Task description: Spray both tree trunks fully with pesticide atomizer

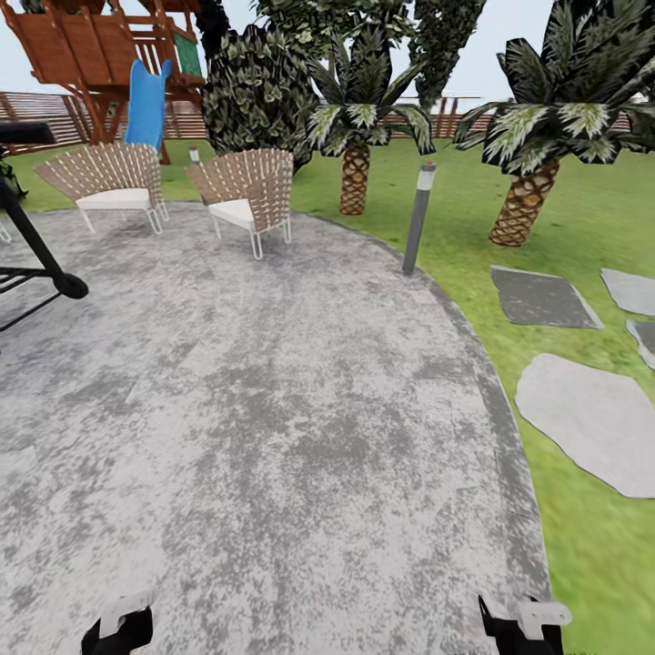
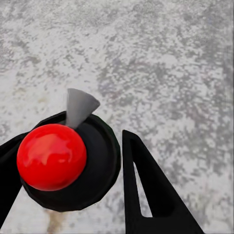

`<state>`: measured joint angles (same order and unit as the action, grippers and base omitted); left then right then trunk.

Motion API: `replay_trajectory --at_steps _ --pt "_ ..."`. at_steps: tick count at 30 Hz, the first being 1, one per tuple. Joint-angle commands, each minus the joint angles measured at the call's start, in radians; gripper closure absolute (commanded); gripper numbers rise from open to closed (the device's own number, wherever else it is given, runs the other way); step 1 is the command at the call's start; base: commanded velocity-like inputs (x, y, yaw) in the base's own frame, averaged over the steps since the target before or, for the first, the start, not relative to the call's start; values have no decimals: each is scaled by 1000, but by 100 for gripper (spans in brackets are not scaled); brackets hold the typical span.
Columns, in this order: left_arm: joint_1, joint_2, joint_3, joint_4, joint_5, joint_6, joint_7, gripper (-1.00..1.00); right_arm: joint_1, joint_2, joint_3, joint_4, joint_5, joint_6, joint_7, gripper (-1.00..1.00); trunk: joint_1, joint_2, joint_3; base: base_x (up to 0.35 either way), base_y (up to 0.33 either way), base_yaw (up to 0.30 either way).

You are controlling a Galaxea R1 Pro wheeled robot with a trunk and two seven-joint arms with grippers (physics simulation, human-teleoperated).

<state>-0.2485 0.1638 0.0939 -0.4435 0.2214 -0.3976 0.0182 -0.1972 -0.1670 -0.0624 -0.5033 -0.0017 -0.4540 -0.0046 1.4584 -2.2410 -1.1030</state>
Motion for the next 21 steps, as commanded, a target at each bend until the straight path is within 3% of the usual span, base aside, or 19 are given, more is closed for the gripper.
replay_trajectory --at_steps 1,12,21 --pt "0 1 -2 0 4 -3 2 100 -1 1 0 2 -5 -3 0 -100 -4 7 4 0 0 -222" --pt "0 4 -3 -1 4 -3 0 100 -1 0 -1 15 -58 -3 -1 -100 -46 84 52 0 0 -222" --pt "0 2 -3 -1 4 -3 -1 100 -1 0 -2 15 -61 -3 -2 -100 -46 84 62 0 0 -231"
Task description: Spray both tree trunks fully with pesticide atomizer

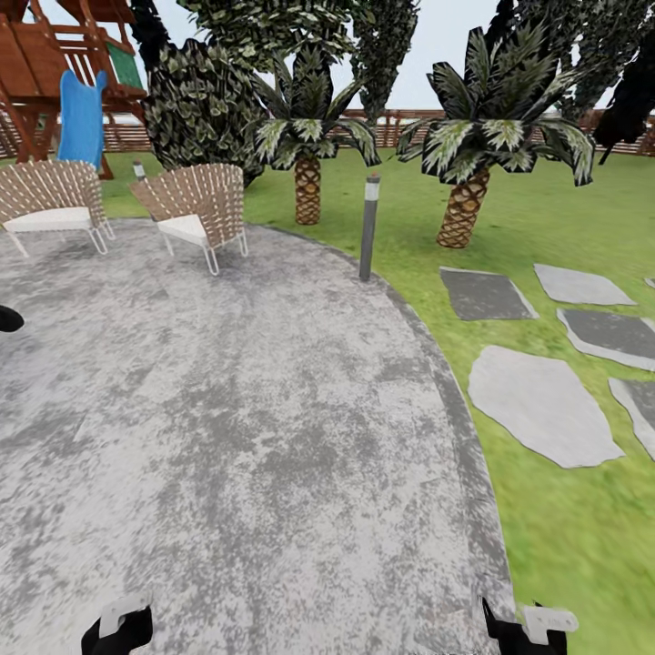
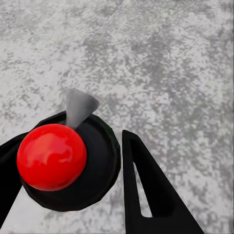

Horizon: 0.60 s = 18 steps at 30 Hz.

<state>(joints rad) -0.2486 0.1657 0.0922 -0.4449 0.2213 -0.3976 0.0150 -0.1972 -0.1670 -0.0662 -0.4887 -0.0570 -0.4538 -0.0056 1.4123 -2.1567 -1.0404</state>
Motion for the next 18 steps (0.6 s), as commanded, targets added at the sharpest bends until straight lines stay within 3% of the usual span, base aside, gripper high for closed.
replay_trajectory --at_steps 1,18 --pt "0 0 -2 0 4 -3 2 100 -1 0 2 1 -6 -3 0 -100 0 0 0 0 0 -244" --pt "0 -1 -2 0 4 -3 3 100 -1 0 -4 2 -6 -3 -1 -100 0 0 18 0 0 -246"
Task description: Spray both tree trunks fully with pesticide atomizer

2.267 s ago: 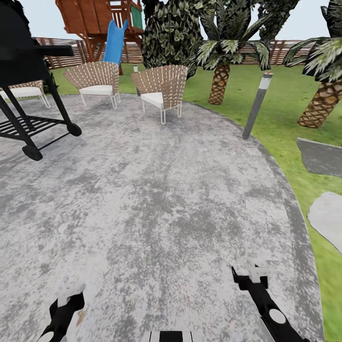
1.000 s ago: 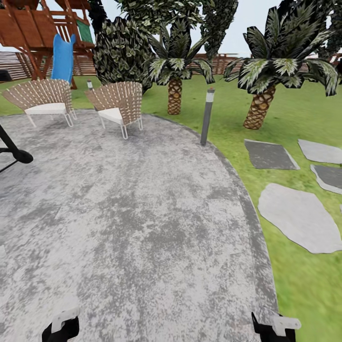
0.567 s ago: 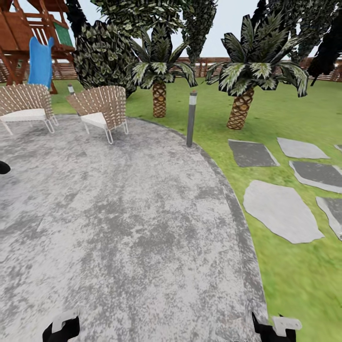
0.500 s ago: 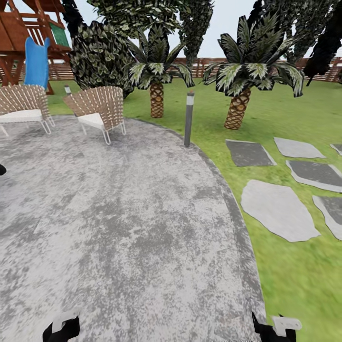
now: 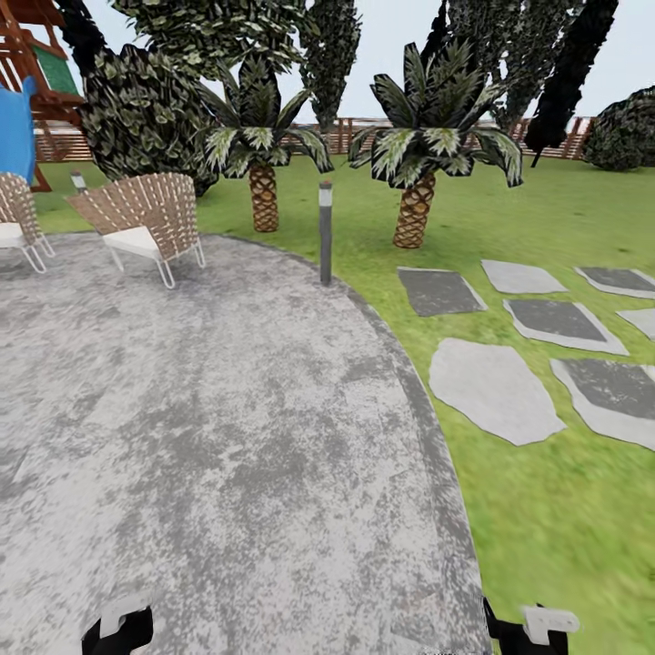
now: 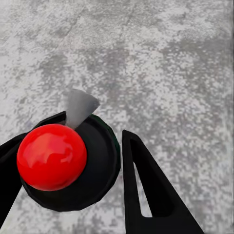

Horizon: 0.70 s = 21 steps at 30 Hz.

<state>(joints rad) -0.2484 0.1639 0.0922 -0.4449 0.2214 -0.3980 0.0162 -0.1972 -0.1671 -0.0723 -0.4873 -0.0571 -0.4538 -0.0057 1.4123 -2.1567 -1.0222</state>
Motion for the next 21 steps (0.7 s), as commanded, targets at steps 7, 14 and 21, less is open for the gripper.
replay_trajectory --at_steps 7,14,21 --pt "0 -1 -2 0 4 -3 2 100 -1 0 -40 1 -6 -3 0 -100 0 0 6 0 0 -246" --pt "0 -3 -2 0 4 -4 -1 100 -1 0 -41 1 -6 -3 0 -100 0 0 13 126 0 -246" --pt "0 -3 -1 0 4 -4 -1 100 -1 0 -41 1 -6 -2 0 -100 0 0 20 325 0 -246"
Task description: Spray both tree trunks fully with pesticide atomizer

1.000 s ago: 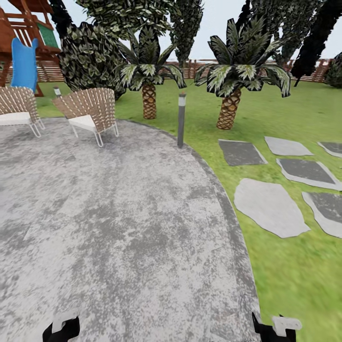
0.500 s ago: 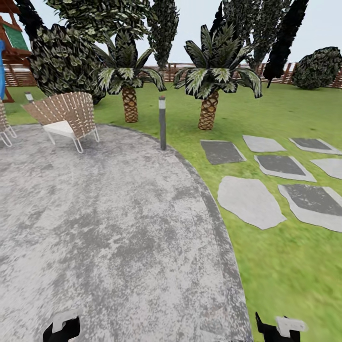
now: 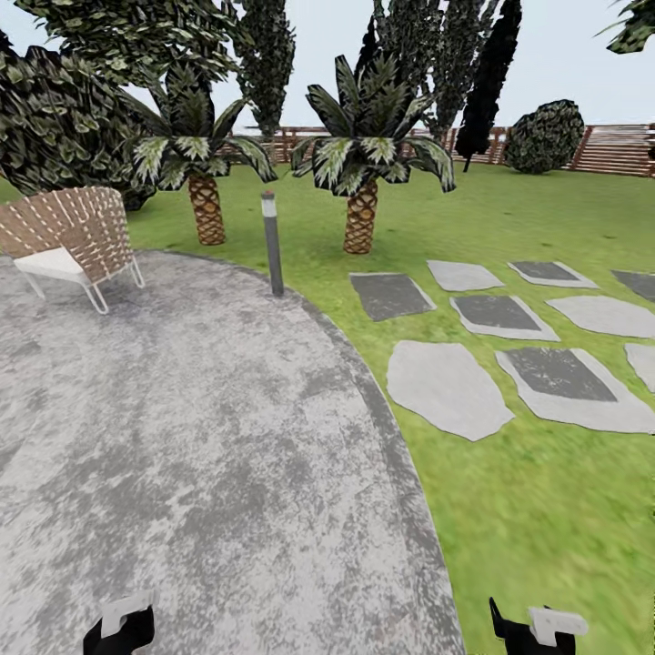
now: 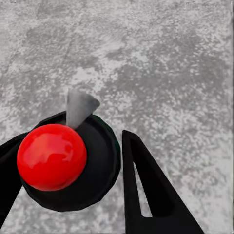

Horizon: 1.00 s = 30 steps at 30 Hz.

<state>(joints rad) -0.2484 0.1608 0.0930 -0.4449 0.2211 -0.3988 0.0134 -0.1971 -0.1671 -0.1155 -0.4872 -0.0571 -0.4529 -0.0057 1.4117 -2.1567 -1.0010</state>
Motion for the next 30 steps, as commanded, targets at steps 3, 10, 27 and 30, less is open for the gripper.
replay_trajectory --at_steps 3,10,27,30 --pt "0 0 -1 0 4 -2 2 100 -1 0 2 1 -6 -3 0 -100 0 0 1 337 0 -149" --pt "0 0 -1 1 4 -2 2 100 -1 1 2 1 -6 -3 0 -100 0 0 1 338 0 -175" --pt "0 0 -2 2 4 -2 3 100 -1 0 2 1 -4 -3 3 -100 0 0 -2 338 0 -90" --pt "0 0 -2 2 4 -2 3 100 -1 0 2 1 -5 -3 2 -100 0 0 -2 338 0 0"
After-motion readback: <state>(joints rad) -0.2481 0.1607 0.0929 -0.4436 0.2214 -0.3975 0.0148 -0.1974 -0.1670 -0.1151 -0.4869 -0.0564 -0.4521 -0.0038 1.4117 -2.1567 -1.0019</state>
